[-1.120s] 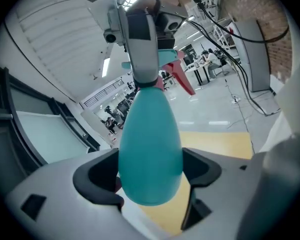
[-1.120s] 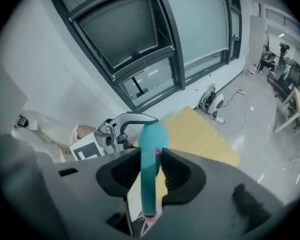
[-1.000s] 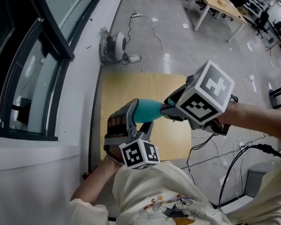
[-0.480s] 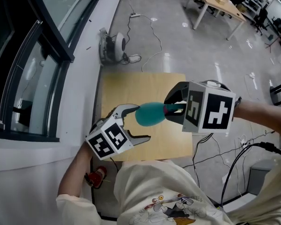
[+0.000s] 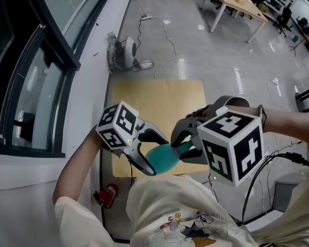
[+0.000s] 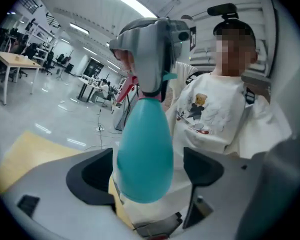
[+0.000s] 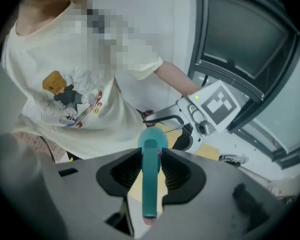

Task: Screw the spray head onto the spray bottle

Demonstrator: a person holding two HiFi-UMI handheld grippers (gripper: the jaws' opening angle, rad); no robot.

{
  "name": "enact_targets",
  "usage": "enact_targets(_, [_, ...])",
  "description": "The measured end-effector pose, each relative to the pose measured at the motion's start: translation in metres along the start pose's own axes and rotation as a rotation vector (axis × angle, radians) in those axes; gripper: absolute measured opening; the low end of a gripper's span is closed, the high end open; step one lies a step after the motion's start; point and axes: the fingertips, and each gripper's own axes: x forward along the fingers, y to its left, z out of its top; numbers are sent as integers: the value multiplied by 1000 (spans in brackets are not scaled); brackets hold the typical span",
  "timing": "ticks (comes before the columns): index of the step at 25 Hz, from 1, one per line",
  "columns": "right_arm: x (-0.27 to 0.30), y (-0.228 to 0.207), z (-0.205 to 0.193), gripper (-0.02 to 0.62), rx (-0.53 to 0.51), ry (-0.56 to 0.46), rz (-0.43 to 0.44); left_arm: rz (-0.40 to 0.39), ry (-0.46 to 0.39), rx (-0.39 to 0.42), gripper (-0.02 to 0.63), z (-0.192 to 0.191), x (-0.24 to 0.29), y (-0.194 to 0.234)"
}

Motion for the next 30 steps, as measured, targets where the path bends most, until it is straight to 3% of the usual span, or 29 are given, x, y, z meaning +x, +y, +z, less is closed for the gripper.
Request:
enact_targets(3, [-1, 4, 4, 127, -57, -5, 7, -16, 26, 16, 426, -6, 12, 3])
enact_targets(6, [-1, 0, 0, 127, -49, -5, -2, -14, -21, 21, 424, -2, 17, 7])
enact_targets(9, [-1, -8, -11, 128, 5, 6, -26, 89, -67, -14, 416, 4, 12, 21])
enact_targets(12, [-4, -21, -23, 128, 102, -5, -60, 310, -95, 25, 414, 10, -1, 43])
enact_targets(17, [-10, -46, -46, 129, 270, 16, -137, 828, -52, 68, 402, 18, -29, 81])
enact_targets(19, [-12, -50, -47, 127, 336, -12, -137, 951, -53, 72, 366, 19, -33, 84])
enact_targets(23, [-12, -47, -46, 128, 309, -12, -143, 1026, -60, 92, 359, 20, -31, 86])
enact_targets(27, [-9, -49, -53, 127, 286, 13, -147, 1051, -22, 134, 361, 19, -31, 89])
enact_targets(30, [-2, -50, -65, 127, 293, 52, -155, 1092, -43, 100, 379, 12, -42, 93])
